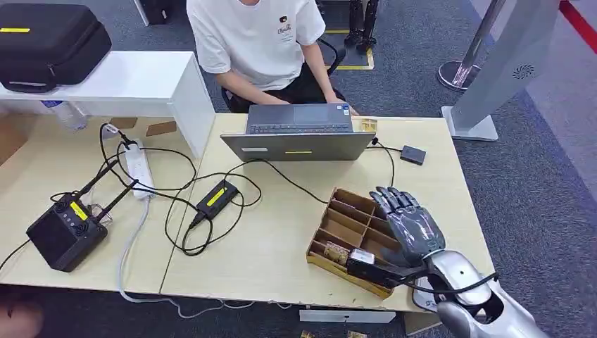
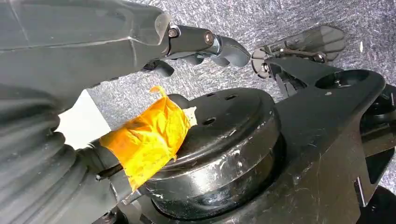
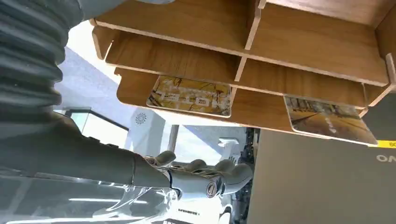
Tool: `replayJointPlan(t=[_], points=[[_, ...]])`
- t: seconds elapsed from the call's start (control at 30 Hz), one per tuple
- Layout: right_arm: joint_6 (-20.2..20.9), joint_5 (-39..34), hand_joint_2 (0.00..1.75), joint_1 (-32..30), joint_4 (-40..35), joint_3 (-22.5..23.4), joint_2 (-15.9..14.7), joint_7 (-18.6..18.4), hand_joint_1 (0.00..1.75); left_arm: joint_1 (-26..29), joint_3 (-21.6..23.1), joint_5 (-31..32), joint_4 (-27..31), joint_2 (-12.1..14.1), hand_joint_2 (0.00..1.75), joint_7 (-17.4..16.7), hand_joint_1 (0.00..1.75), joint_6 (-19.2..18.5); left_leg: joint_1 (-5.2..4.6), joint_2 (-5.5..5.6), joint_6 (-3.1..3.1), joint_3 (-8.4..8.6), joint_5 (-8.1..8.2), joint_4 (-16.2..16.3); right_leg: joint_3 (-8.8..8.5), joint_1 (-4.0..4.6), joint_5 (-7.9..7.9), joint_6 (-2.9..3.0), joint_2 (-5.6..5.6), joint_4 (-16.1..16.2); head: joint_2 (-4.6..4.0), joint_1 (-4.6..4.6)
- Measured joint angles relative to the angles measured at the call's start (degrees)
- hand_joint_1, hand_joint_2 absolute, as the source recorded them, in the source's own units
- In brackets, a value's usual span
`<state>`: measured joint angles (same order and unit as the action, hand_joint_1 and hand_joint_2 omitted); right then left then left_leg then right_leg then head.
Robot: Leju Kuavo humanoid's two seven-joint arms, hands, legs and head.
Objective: Pass the card to the sensor for recognition and then transmit it.
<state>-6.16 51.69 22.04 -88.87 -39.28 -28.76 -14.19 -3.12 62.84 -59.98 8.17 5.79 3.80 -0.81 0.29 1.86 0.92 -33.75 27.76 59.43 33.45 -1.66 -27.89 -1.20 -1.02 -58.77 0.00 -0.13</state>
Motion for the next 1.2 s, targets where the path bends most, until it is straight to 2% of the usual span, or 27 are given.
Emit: replayJointPlan(t=[0.33,0.57,1.2], points=[[-0.2,0.0,1.75,-0.3,-0.1,0.9,0.0,0.0,0.00,0.0,0.0,-0.1,0.0,0.0,1.75,0.0,0.00,0.0,0.00,0.00,0.00,0.00,0.00,0.0,0.00,0.00,0.00,0.00,0.00,0.0,0.00,0.00],[-1.9,1.0,1.75,-1.4,-0.2,2.7,0.0,0.3,0.00,0.0,0.0,-0.1,0.0,0.0,1.75,0.0,0.00,0.0,0.00,0.00,0.00,0.00,0.00,0.0,0.00,0.00,0.00,0.00,0.00,0.0,0.00,-0.02],[-4.0,3.3,1.75,-2.9,1.4,4.6,1.6,1.4,0.00,0.0,0.0,-0.2,0.0,0.0,1.75,0.0,0.00,0.0,0.00,0.00,0.00,0.00,0.00,0.0,0.00,0.00,0.00,0.00,0.00,0.0,0.00,0.00]])
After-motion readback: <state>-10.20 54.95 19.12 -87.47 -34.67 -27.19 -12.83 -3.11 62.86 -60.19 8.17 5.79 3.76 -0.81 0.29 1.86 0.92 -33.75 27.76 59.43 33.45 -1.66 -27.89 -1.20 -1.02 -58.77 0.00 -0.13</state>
